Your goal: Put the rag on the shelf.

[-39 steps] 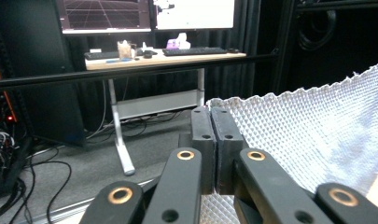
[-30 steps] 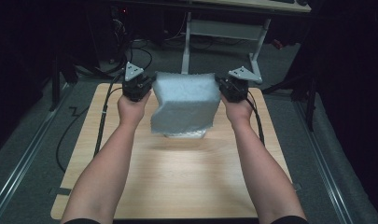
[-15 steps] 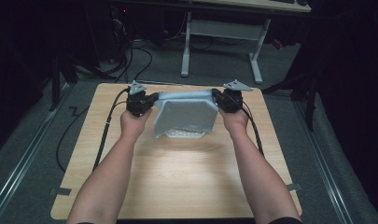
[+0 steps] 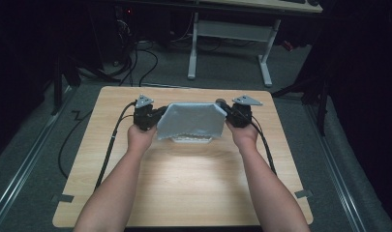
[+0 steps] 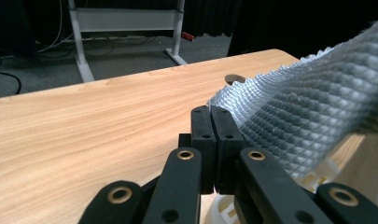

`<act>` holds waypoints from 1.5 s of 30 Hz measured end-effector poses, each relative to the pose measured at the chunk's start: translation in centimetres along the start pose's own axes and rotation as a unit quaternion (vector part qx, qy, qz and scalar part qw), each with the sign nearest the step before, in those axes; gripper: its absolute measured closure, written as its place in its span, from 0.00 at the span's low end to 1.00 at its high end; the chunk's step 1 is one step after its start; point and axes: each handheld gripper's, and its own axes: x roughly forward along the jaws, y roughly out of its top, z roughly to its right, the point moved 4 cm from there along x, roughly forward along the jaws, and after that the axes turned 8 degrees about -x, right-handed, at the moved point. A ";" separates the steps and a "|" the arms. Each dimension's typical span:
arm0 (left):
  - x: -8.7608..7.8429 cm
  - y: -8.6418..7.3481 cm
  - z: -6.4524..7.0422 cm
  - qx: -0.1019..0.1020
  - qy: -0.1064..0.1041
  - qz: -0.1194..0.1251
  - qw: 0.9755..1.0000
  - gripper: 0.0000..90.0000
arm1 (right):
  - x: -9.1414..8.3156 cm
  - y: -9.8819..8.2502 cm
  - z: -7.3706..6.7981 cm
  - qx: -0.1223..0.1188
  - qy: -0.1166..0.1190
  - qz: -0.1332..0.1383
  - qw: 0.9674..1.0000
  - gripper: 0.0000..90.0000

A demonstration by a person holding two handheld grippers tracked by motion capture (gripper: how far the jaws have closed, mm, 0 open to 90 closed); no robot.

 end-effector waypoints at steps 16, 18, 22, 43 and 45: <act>0.2 -2.1 -0.8 -0.022 -0.002 -0.015 1.000 0.99 | 0.7 -2.7 -0.7 0.010 0.008 -0.019 1.000 0.99; 0.1 -2.2 -0.8 -0.022 -0.003 -0.015 1.000 0.98 | 0.7 -2.9 -0.7 0.013 0.009 -0.022 1.000 0.96; -0.2 -2.2 -1.0 -0.032 0.001 -0.009 0.999 0.85 | 0.6 -2.9 -0.6 0.016 0.007 -0.024 1.000 0.88; -3.1 -0.3 -3.1 -0.026 0.054 0.023 0.998 0.71 | -1.3 -1.2 1.7 0.015 -0.023 0.000 1.000 0.74; -3.2 -0.3 -3.1 -0.021 0.057 0.022 0.998 0.71 | -1.4 -1.4 1.8 0.015 -0.023 -0.002 1.000 0.74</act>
